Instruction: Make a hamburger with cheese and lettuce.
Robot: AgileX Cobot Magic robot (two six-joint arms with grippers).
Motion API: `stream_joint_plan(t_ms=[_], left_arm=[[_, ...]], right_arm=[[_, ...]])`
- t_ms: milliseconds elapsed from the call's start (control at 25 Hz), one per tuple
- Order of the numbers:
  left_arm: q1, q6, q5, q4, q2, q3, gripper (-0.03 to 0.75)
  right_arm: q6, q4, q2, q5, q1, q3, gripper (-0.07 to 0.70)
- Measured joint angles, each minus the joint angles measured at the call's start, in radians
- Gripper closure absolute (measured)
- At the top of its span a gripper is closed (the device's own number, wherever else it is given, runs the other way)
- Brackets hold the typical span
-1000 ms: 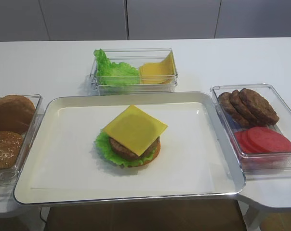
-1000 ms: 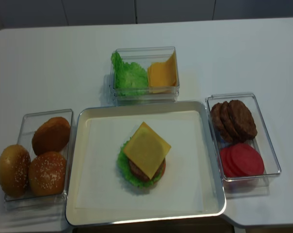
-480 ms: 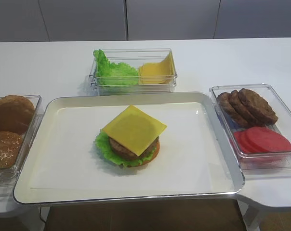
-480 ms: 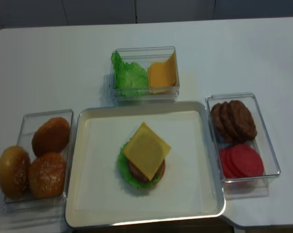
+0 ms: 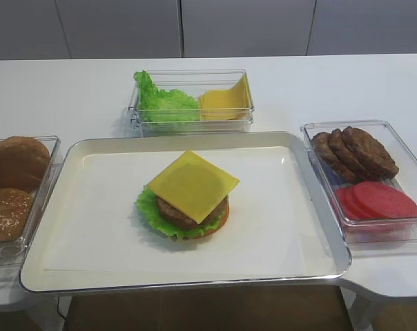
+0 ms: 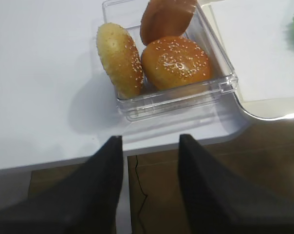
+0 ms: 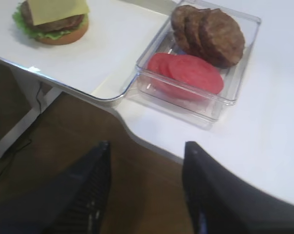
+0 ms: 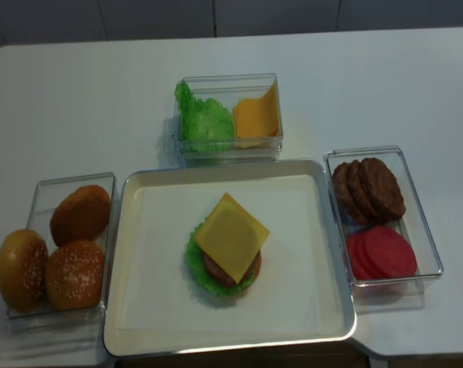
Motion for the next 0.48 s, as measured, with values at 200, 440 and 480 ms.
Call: stream_joint_plan(t_ms=[200,440,480], left_arm=[[0.002,0.000,0.000,0.000,0.000,0.000,0.430],[0.002,0.000,0.000,0.000,0.000,0.000,0.429],[0.002,0.000,0.000,0.000,0.000,0.000,0.429]], right_arm=[[-0.006,0.000,0.000,-0.002,-0.114,0.005,0.321],[0.010,-0.007,0.000,-0.006,-0.189,0.007,0.339],[0.010,-0.007,0.000,-0.006,-0.197,0.007,0.340]])
